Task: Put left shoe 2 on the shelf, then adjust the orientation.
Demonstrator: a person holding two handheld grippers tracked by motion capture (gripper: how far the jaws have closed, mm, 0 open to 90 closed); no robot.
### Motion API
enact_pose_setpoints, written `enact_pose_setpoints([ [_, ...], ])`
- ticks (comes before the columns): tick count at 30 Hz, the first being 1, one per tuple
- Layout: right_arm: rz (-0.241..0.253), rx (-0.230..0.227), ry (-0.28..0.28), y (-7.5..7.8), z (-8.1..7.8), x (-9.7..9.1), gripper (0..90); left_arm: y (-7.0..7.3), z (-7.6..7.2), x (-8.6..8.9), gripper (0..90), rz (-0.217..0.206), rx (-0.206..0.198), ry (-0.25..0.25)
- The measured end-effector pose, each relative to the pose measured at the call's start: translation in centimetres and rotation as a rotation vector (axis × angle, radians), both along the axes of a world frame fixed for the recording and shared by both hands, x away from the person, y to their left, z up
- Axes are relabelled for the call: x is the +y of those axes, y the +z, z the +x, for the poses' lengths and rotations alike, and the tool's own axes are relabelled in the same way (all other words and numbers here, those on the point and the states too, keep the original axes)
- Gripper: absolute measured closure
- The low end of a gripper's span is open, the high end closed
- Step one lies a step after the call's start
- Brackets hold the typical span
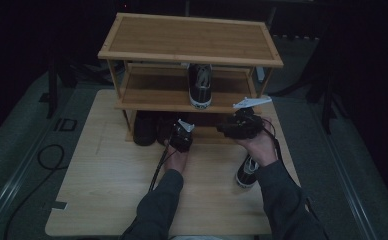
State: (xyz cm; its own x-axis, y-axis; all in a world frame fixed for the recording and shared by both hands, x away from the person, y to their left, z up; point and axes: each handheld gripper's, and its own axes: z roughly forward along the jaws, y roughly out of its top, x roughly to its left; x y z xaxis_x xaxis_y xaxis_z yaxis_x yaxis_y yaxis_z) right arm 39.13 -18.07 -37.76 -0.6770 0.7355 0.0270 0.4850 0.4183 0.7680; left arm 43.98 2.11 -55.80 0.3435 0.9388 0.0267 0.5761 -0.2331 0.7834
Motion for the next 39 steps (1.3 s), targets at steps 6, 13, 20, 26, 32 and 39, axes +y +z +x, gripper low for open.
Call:
enact_pose_setpoints([
  [6,-0.016,0.011,0.014,-0.5,-0.3,-0.7,52.8,0.0,0.0,0.0,90.0,-0.002,-0.001,0.001],
  [13,-0.015,0.019,0.028,-0.9,-0.8,-1.7,58.4,0.0,0.0,-0.1,90.0,0.001,-0.004,0.002],
  [20,0.012,0.039,-0.013,-1.3,-0.9,-2.9,55.2,0.0,0.0,-0.1,90.0,0.003,-0.005,0.002],
  [26,-0.002,0.043,-0.029,-1.8,-1.1,-3.6,53.6,0.0,0.0,-0.1,90.0,0.004,-0.005,0.002],
  [32,-0.021,0.061,-0.044,-2.7,-1.2,-4.2,53.3,0.0,0.0,-0.1,90.0,0.001,-0.004,0.002],
  [39,-0.038,0.068,-0.059,-3.5,-1.5,-4.7,53.2,0.0,0.0,-0.1,90.0,0.001,-0.004,0.002],
])
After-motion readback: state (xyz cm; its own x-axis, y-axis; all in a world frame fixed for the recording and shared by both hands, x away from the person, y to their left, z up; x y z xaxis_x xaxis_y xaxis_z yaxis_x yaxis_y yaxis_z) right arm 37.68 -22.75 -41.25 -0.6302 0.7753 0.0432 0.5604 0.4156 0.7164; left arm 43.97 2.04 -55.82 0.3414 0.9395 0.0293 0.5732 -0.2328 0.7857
